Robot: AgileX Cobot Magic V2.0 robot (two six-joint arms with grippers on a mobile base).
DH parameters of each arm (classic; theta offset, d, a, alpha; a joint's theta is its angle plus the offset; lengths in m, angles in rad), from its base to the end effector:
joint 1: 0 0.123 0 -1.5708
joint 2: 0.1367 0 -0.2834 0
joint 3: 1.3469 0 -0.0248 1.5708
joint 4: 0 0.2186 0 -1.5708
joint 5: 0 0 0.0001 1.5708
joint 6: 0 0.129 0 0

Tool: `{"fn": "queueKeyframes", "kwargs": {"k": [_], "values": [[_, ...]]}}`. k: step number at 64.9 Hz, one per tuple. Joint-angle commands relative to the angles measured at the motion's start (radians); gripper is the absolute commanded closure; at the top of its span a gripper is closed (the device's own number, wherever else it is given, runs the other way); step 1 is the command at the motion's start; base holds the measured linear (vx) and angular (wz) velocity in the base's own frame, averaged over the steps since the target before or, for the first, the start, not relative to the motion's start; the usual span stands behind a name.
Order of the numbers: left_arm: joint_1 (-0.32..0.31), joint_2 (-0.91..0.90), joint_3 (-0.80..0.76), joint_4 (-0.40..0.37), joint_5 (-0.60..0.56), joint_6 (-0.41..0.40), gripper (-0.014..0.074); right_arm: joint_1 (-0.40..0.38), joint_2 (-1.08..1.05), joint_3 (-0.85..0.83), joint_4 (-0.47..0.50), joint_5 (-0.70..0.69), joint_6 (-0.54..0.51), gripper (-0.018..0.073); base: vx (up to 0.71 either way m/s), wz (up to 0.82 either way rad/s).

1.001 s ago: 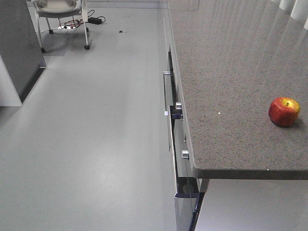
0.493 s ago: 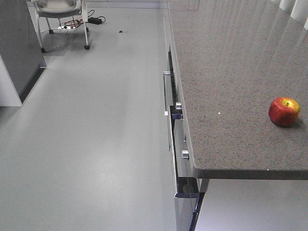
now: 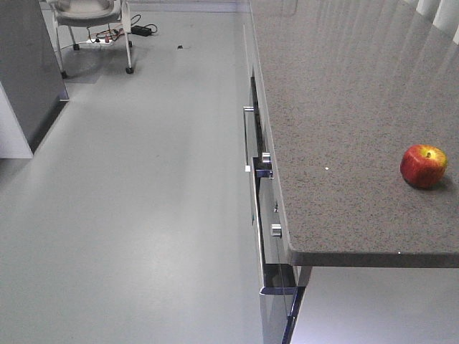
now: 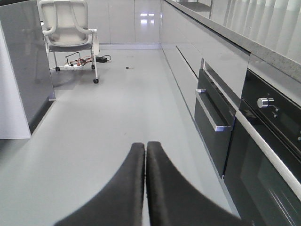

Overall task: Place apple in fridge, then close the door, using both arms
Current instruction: 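Lower the open right gripper around the apple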

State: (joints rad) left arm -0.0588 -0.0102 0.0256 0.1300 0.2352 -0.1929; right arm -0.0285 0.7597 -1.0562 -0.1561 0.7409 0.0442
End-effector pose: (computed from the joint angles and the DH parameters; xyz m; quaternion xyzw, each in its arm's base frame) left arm 0.0625 0.0002 0.1783 -0.0127 0.7617 -0.0290 0.6471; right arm 0.1364 -0.0174 0.4050 0.0125 0.8191 -0.0716 0.5691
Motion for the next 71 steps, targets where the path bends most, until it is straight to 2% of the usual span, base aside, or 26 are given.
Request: {"fn": "queueKeyframes", "kwargs": {"k": [1, 5, 20, 26, 48, 57, 71], "values": [[0.001, -0.017, 0.028, -0.001, -0.071, -0.007, 0.0603, -0.007, 0.072, -0.052, -0.044, -0.100, 0.002, -0.0047, 0.00, 0.00], [0.001, -0.017, 0.028, -0.001, -0.071, -0.007, 0.0603, -0.007, 0.103, -0.052, -0.077, -0.142, 0.002, -0.0172, 0.00, 0.00], [0.001, -0.017, 0.028, -0.001, -0.071, -0.007, 0.0603, -0.007, 0.210, -0.061, -0.087, -0.125, 0.003, -0.0143, 0.00, 0.00], [0.001, -0.017, 0.028, -0.001, -0.071, -0.007, 0.0603, -0.007, 0.277, -0.097, -0.087, -0.068, 0.004, -0.0127, 0.00, 0.00], [0.001, -0.017, 0.028, -0.001, -0.071, -0.007, 0.0603, -0.025, 0.594, -0.403, -0.077, 0.132, -0.010, -0.0099, 0.00, 0.00], [0.001, -0.017, 0.028, -0.001, -0.071, -0.007, 0.0603, -0.070, 0.724, -0.512, -0.023, 0.184, -0.055, -0.0092, 0.00, 0.00], [0.001, -0.017, 0.028, -0.001, -0.071, -0.007, 0.0603, -0.158, 0.887, -0.580, 0.148, 0.208, -0.156, -0.0082, 0.00, 0.00]]}}
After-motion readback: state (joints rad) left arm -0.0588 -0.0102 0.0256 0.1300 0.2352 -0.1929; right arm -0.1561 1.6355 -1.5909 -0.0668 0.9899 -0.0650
